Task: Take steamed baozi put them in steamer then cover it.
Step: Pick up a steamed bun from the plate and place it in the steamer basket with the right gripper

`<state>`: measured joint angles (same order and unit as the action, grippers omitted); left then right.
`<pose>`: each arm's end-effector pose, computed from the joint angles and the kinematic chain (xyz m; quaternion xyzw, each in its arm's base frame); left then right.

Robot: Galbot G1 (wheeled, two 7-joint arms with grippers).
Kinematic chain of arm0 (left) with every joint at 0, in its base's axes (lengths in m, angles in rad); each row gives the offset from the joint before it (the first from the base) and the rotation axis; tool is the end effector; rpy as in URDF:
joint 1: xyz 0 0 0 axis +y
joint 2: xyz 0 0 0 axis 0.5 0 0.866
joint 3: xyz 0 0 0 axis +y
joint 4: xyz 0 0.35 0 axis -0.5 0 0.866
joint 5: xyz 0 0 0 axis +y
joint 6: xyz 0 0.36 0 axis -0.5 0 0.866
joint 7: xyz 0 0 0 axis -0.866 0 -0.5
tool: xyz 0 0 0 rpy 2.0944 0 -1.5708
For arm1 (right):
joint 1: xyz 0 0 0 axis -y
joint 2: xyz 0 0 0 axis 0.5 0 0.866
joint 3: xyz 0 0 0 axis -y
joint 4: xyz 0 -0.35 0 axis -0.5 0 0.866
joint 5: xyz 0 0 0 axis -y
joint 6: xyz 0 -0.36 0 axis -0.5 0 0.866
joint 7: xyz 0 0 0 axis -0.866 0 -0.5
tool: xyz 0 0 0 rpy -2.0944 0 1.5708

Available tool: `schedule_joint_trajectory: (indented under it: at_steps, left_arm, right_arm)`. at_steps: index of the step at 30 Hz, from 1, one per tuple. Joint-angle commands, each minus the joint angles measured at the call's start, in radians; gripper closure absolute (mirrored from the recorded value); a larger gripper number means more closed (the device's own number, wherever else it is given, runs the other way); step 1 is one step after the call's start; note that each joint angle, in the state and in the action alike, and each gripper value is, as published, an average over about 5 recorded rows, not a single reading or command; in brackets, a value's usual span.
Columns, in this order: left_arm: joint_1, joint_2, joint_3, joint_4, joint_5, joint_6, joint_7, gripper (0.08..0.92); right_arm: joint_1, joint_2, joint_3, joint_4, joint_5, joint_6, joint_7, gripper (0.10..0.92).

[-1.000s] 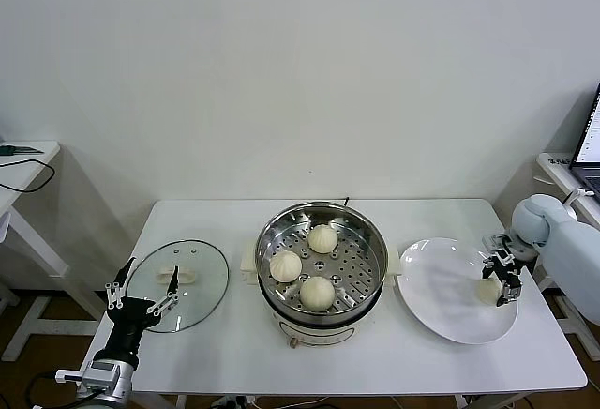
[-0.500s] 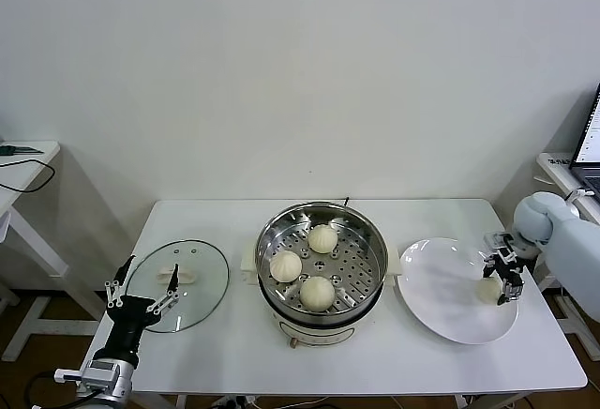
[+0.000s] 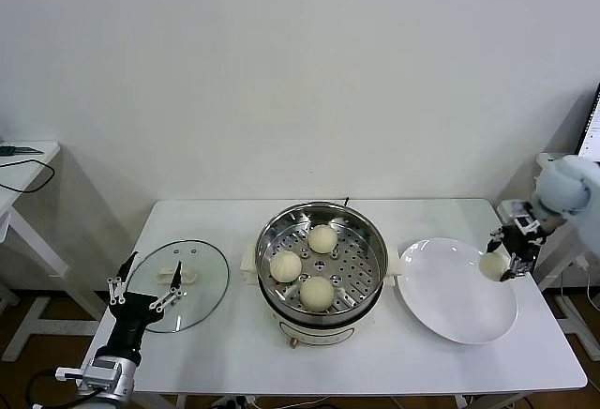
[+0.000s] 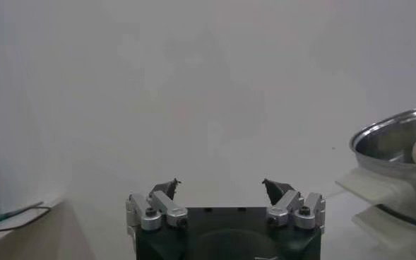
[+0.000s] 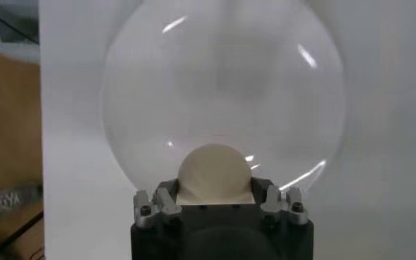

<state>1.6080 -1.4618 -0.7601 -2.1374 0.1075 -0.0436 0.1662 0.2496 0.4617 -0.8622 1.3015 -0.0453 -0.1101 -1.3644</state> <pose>0.1713 0.0878 -0.2825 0.0144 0.9861 0.1650 0.0133 0.5024 -0.2472 -0.0749 0.5010 -0.5209 0.5308 0.4426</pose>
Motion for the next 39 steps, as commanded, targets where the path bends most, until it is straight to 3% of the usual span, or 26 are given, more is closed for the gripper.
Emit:
schedule_joint_trajectory:
  at_steps: [1, 10, 19, 39]
  left_arm:
    - [-0.005, 0.004, 0.004, 0.003, -0.004, -0.001, 0.003, 0.177]
    - [-0.013, 0.015, 0.002, -0.002, -0.027, -0.001, 0.009, 0.177]
    - [-0.026, 0.015, 0.001, 0.004, -0.035, -0.003, 0.011, 0.177]
    - [-0.032, 0.009, -0.051, 0.018, -0.057, 0.0, 0.016, 0.177]
  right_arm:
    - [0.575, -0.078, -0.54, 0.303, 0.345, -0.186, 0.064, 0.347]
    - [0.867, 0.1, -0.771, 0.446, 0.55, -0.352, 0.164, 0.347]
    - [0.844, 0.301, -0.746, 0.457, 0.702, -0.49, 0.26, 0.347]
    - [0.514, 0.523, -0.611, 0.295, 0.601, -0.518, 0.277, 0.347]
